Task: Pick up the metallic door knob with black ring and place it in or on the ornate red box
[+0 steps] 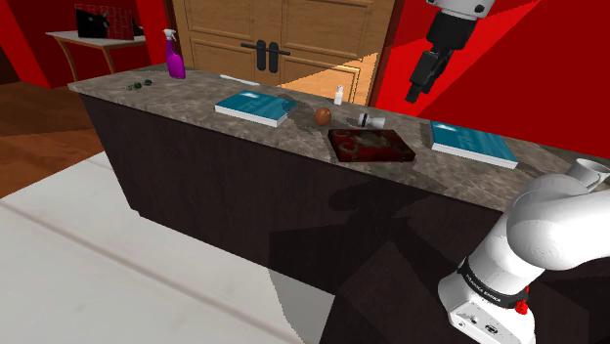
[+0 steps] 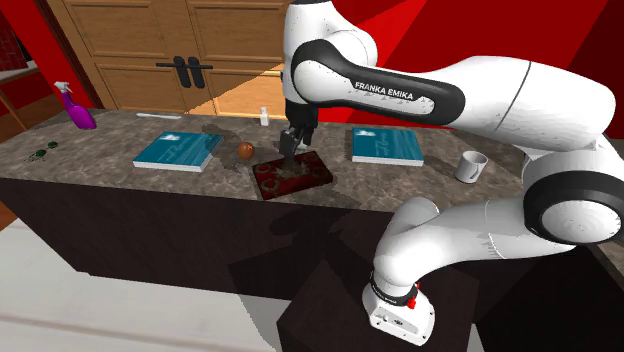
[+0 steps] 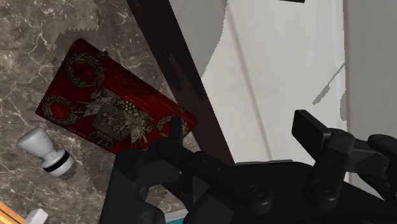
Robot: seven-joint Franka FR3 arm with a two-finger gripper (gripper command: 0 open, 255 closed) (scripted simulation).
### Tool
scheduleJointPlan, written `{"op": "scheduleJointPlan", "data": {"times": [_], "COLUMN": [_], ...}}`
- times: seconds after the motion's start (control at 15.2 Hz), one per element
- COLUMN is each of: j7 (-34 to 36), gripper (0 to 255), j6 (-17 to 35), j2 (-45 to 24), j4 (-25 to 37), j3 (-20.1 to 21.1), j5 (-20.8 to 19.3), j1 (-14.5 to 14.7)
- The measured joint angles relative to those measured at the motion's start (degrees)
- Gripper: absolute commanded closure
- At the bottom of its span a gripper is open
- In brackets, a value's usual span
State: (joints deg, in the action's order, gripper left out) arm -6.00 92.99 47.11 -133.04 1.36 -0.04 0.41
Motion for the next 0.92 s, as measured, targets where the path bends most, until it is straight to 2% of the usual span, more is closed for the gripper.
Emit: {"op": "scheduleJointPlan", "data": {"times": [0.33,0.92], "j7": [-4.51,-17.77], "gripper": [0,0], "j6": [3.37,13.27], "j2": [-2.69,-14.99], "j4": [-1.06,0.69], "j3": [-3.34,-12.92], "j5": [-2.0,-6.16], "j1": [-0.49,-1.45]}}
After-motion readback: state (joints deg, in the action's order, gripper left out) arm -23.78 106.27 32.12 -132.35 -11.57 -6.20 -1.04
